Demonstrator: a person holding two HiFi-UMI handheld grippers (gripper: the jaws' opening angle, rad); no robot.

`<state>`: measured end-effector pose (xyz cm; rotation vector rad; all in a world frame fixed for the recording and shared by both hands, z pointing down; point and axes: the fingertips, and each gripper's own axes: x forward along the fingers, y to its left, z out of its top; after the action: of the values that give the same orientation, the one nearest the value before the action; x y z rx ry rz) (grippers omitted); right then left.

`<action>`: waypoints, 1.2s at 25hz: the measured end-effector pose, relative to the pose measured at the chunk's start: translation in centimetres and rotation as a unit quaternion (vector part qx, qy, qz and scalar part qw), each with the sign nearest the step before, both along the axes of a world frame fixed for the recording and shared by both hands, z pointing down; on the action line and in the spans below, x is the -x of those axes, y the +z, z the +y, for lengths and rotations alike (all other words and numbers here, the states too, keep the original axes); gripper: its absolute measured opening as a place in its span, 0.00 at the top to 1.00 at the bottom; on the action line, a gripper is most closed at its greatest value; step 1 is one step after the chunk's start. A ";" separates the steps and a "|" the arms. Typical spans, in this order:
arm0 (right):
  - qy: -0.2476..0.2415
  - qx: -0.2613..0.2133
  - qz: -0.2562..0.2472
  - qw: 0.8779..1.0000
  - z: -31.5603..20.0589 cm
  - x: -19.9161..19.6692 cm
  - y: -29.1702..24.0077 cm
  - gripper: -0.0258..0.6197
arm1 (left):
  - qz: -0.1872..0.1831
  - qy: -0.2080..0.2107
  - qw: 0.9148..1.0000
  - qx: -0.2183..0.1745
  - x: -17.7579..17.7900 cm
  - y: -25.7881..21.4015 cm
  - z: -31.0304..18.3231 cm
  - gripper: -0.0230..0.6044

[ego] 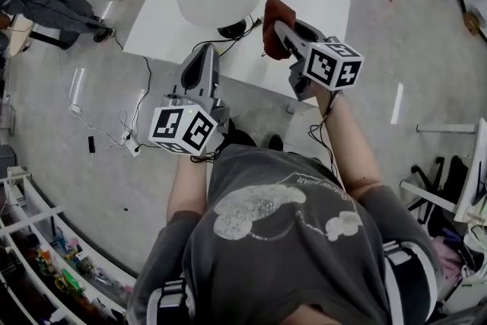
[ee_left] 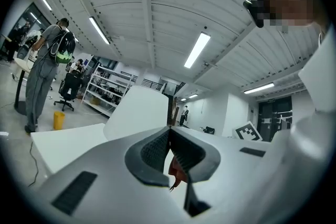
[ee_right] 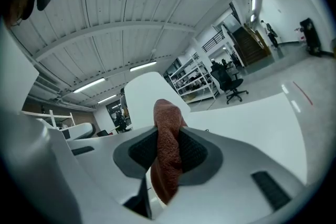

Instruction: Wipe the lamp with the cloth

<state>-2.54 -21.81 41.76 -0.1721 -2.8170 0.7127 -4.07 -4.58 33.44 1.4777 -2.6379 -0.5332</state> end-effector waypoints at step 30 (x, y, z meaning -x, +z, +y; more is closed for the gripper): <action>-0.030 -0.068 -0.063 0.995 -4.6 9.3 -9.5 0.82 | -0.044 0.017 0.999 -0.027 5.3 -5.7 -6.7 0.95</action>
<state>-11.80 -26.37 32.26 -0.2860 -2.9525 0.5121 -9.33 -11.25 27.78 1.5932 -2.6792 -0.5543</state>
